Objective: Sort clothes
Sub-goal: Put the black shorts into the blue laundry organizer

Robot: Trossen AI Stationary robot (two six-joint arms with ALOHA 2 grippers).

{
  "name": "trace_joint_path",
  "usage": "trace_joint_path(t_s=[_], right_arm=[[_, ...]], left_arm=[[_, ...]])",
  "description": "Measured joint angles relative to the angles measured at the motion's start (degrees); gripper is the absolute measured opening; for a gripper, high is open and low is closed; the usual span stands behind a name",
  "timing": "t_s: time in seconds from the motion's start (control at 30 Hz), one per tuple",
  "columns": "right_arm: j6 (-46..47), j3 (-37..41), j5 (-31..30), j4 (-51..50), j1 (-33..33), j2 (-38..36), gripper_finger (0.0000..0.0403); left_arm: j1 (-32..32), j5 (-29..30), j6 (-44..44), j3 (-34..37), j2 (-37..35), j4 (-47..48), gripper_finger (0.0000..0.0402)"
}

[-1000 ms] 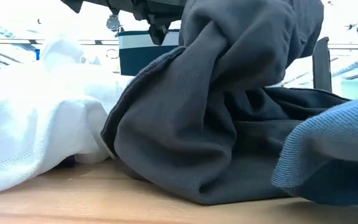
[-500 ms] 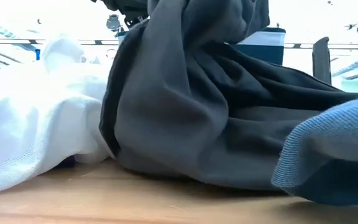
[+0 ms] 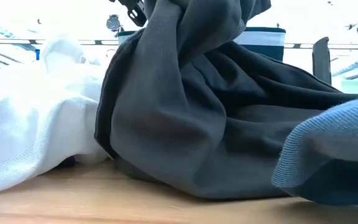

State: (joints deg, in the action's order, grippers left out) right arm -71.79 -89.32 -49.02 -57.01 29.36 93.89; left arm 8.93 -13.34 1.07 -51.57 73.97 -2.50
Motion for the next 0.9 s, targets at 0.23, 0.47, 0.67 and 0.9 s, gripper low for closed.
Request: trace_joint_path(t_s=[0.23,0.47,0.67,0.9], right_arm=[[-3.8,0.0,2.6,9.1,0.9,3.8,0.0231],[-8.0,0.0,2.3,21.0,3.0,5.4,0.0231],[-4.8,0.0,2.3,21.5,4.2,5.4,0.0231],[-3.9,0.0,-2.0,21.7,5.6,5.4,0.0231]], left_arm=[[-0.9,0.1,0.0,0.0,0.0,-3.0,0.001],[-3.2,0.0,2.4,0.0,0.0,-3.1,0.001],[-3.3,0.0,3.0,0.0,0.0,-3.1,0.001],[-3.4,0.1,3.1,0.0,0.0,-0.7,0.001]])
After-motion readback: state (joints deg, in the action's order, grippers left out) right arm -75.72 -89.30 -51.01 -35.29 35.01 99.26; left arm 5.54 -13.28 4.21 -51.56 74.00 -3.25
